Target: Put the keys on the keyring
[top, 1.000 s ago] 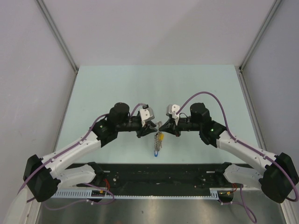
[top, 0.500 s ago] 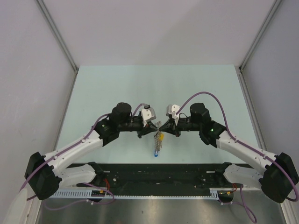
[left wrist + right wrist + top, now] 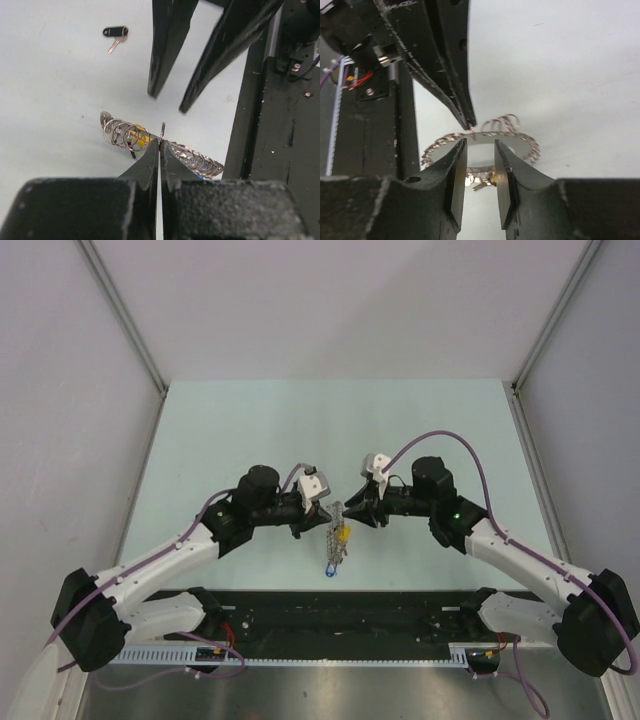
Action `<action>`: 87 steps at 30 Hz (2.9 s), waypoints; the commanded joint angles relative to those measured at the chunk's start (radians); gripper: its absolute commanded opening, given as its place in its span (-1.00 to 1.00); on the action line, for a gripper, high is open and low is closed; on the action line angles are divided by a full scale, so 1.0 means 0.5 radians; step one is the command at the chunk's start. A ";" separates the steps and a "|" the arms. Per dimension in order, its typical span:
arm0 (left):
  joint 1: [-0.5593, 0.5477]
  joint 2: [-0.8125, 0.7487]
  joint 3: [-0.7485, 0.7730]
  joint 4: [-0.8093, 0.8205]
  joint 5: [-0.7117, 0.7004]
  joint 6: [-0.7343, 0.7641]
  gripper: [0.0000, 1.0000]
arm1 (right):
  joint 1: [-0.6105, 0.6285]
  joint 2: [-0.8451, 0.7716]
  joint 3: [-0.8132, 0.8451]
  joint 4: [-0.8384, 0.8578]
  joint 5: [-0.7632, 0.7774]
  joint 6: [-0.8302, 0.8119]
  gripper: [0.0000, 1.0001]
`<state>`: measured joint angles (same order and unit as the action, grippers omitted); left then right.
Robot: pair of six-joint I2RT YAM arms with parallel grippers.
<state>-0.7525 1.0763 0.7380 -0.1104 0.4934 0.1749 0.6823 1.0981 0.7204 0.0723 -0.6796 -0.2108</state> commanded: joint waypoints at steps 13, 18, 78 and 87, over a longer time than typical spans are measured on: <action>0.314 -0.217 0.036 -0.077 -0.137 -0.083 -0.99 | -0.502 0.135 0.099 -0.426 1.233 0.706 -0.15; 0.333 -0.287 0.113 -0.230 -0.198 0.052 -0.99 | -0.720 0.347 0.096 -0.507 1.246 0.735 -0.15; 0.339 -0.419 -0.009 -0.230 -0.401 0.120 -1.00 | -0.923 0.982 0.259 -0.421 0.771 0.817 0.02; 0.336 -0.419 -0.009 -0.230 -0.398 0.123 -0.99 | -0.788 0.857 0.127 -0.249 0.834 0.765 -0.09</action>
<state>-0.5922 0.8936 0.7311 -0.2577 0.2913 0.2119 0.2451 1.5795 0.8013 -0.1085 -0.2924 0.1867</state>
